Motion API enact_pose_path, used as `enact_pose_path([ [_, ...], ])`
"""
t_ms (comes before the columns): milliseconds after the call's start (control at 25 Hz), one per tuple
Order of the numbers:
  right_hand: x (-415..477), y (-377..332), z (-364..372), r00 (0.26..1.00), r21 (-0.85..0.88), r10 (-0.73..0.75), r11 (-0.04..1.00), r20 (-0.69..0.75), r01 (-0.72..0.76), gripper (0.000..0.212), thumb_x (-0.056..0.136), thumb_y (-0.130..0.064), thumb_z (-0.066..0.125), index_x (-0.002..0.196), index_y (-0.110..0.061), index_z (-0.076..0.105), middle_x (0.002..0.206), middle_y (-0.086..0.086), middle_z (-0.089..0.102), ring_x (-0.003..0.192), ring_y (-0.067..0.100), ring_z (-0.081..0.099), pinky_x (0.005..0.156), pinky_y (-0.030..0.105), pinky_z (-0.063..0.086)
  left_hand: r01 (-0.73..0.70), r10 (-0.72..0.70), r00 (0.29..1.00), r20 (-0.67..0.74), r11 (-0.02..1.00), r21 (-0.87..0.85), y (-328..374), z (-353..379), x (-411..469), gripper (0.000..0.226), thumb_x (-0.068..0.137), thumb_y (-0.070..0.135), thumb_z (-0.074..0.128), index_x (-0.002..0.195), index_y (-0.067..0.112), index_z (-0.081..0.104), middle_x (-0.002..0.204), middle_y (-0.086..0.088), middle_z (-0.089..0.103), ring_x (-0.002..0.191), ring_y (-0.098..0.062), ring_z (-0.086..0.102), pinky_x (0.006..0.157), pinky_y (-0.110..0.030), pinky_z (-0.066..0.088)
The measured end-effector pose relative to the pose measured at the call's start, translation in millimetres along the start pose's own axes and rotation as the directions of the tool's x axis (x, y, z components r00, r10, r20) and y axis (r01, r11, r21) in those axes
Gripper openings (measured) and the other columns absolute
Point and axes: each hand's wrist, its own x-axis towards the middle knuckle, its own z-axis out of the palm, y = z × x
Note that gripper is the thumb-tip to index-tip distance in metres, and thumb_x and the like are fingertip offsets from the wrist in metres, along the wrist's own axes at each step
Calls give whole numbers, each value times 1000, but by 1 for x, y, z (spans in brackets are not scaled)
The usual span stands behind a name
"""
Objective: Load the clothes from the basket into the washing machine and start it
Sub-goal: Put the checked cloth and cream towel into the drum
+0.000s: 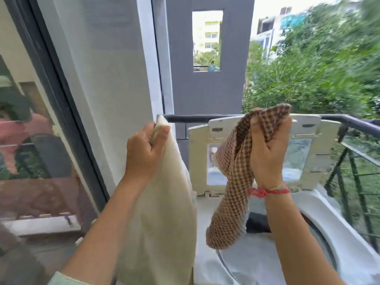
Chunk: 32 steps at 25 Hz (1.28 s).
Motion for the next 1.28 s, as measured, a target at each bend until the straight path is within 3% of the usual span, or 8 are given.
enact_pose_path([
  [120, 23, 16, -57, 968, -29, 149, 989, 203, -146, 24, 83, -6, 68, 93, -19, 49, 86, -2, 59, 79, 8, 60, 75, 25, 52, -24, 20, 996, 85, 998, 55, 23, 49, -16, 22, 89, 36, 59, 95, 18, 48, 77, 6, 58, 60, -15, 50, 58, -27, 35],
  [320, 42, 35, -126, 775, -129, 341, 937, 531, -324, 42, 75, 12, 67, 96, -18, 46, 80, -6, 60, 73, 6, 63, 67, 24, 53, -352, 266, 844, 466, 930, 104, 41, 127, -56, 59, 79, -6, 49, 128, 28, 52, 123, 4, 61, 78, -24, 66, 61, -33, 54],
  [440, 44, 45, -145, 760, -176, 365, 930, 537, -323, 27, 76, -2, 73, 91, -19, 56, 82, -1, 61, 81, 16, 62, 74, 36, 53, -131, 109, 733, 672, 991, -18, 52, 164, -87, 40, 83, 39, 51, 119, 27, 61, 89, 10, 69, 85, -12, 65, 68, -27, 49],
  [520, 45, 48, -153, 768, -175, 366, 930, 526, -324, 25, 69, -18, 78, 82, -26, 59, 87, 8, 53, 85, 23, 56, 79, 46, 51, -107, 72, 678, 731, 994, 1, 57, 185, -105, 67, 67, 76, 50, 120, 34, 54, 75, 12, 65, 71, -8, 61, 57, -25, 42],
  [840, 43, 73, -196, 756, -504, 442, 846, 483, -172, 26, 65, -12, 82, 78, -10, 60, 92, 1, 53, 86, 17, 55, 82, 24, 51, 44, -143, 774, 617, 984, 173, 14, 227, -100, 2, 82, 22, 67, 82, 20, 65, 92, 1, 59, 83, -21, 57, 67, -31, 39],
  [1000, 35, 128, -226, 673, -882, 645, 472, 362, 21, 33, 67, 4, 76, 68, -21, 53, 77, 0, 56, 77, 22, 54, 70, 32, 51, -111, -205, 762, 615, 894, 435, -11, 227, -80, 19, 81, 9, 49, 88, 24, 59, 104, -1, 67, 97, -29, 61, 69, -34, 42],
  [1200, 23, 158, -233, 869, -916, 396, 376, 298, 143, 32, 69, 11, 59, 80, -17, 70, 91, 1, 54, 87, 19, 48, 76, 31, 45, -191, -87, 803, 590, 900, 392, -7, 238, -73, 23, 83, 8, 45, 90, 24, 61, 100, 1, 68, 90, -30, 63, 66, -34, 42],
  [1280, 11, 154, -245, 830, -911, 446, 379, 335, 164, 26, 68, 5, 67, 81, -16, 71, 91, -1, 52, 87, 17, 48, 72, 27, 41, -221, -101, 764, 638, 887, 405, -11, 238, -89, 22, 83, 12, 48, 91, 27, 62, 102, 4, 68, 93, -27, 63, 70, -34, 45],
])
